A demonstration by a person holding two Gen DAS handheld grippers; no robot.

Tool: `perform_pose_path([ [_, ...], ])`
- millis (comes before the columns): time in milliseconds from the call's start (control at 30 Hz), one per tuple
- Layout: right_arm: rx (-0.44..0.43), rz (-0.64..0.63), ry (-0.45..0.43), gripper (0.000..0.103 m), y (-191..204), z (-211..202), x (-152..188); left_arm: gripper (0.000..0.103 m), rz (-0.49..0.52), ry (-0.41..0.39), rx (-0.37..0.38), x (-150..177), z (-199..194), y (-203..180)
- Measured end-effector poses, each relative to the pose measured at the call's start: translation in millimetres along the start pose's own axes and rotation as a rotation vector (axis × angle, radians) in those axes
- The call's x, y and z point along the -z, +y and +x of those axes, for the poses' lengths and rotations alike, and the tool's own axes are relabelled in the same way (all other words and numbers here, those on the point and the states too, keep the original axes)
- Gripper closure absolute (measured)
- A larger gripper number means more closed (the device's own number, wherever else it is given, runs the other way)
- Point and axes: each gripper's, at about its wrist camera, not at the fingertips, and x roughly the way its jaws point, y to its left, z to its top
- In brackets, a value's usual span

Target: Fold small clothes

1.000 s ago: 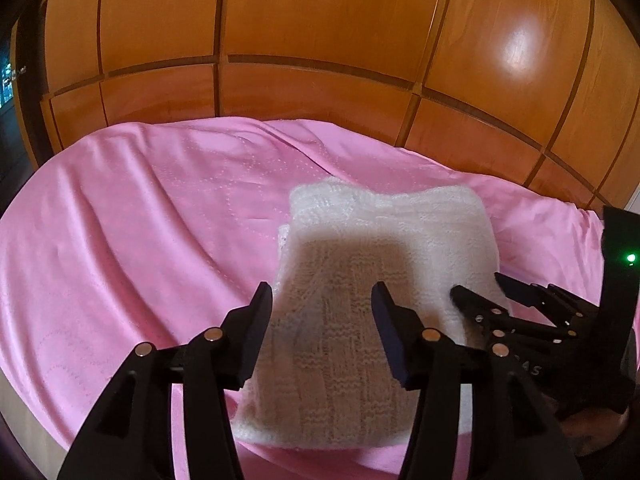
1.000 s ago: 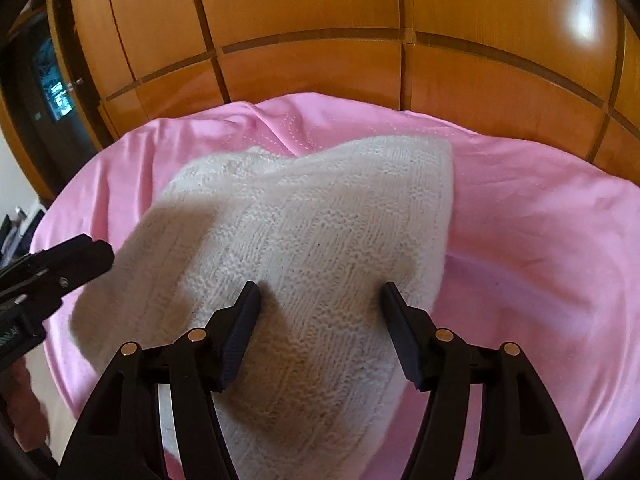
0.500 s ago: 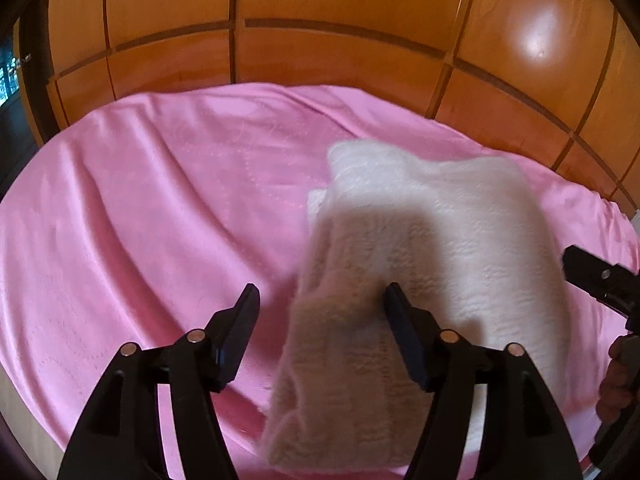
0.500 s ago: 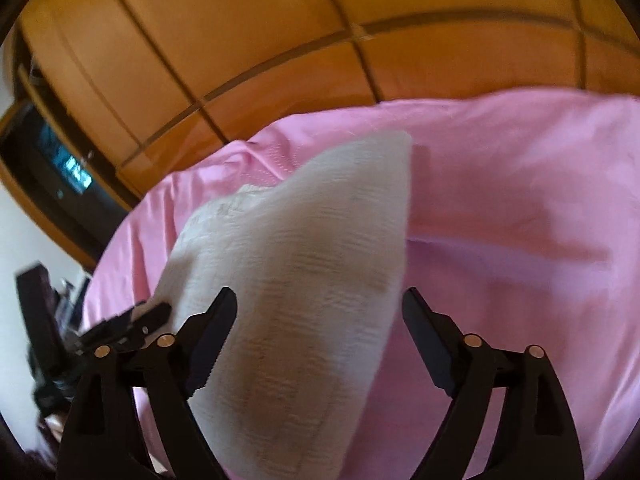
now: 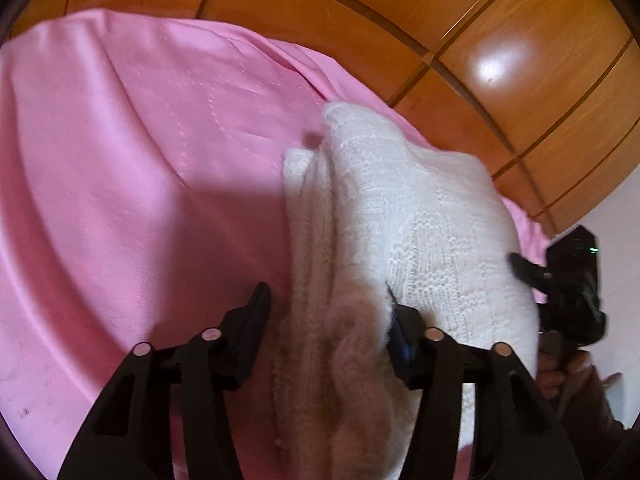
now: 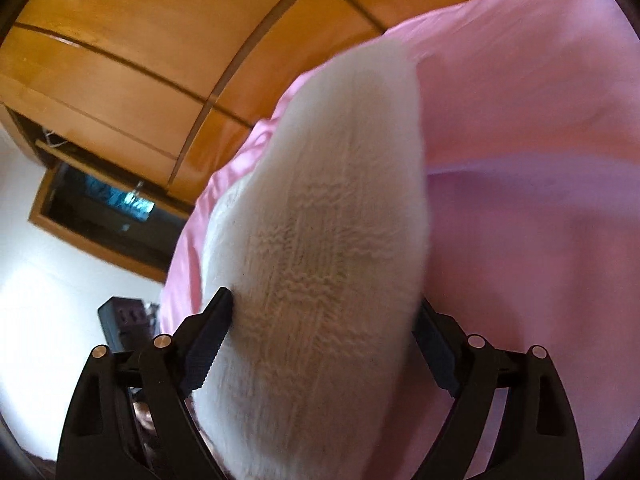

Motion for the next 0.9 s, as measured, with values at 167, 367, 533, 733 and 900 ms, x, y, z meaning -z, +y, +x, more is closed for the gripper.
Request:
perform_pose_path([
  [167,0.009,-0.049,0.050,0.031,21.6,25.2,-4.7,0.067,-0.002,-0.004,0.052,2.3,1.5,1.7],
  [367,0.047,-0.163,-0.027,0.053,62.4,-9.6,6.1,0.078,0.047,-0.021,0.063,3.6,-11.5,-23.1],
  [533,0.043,-0.212,-0.146,0.054,75.4,-75.2,22.9,0.079,0.157,-0.002,0.131,-2.9,-9.9,-82.4],
  [733,0.127,-0.167,-0.310,0.054,38.2,-179.0,26.5,0.079,0.357,0.062,0.232,-14.6,40.2,-207.9],
  [900,0.206,-0.041,-0.410,0.054,-33.1,-252.7,28.3,0.079,0.470,0.127,0.241,-12.5,100.6,-299.3],
])
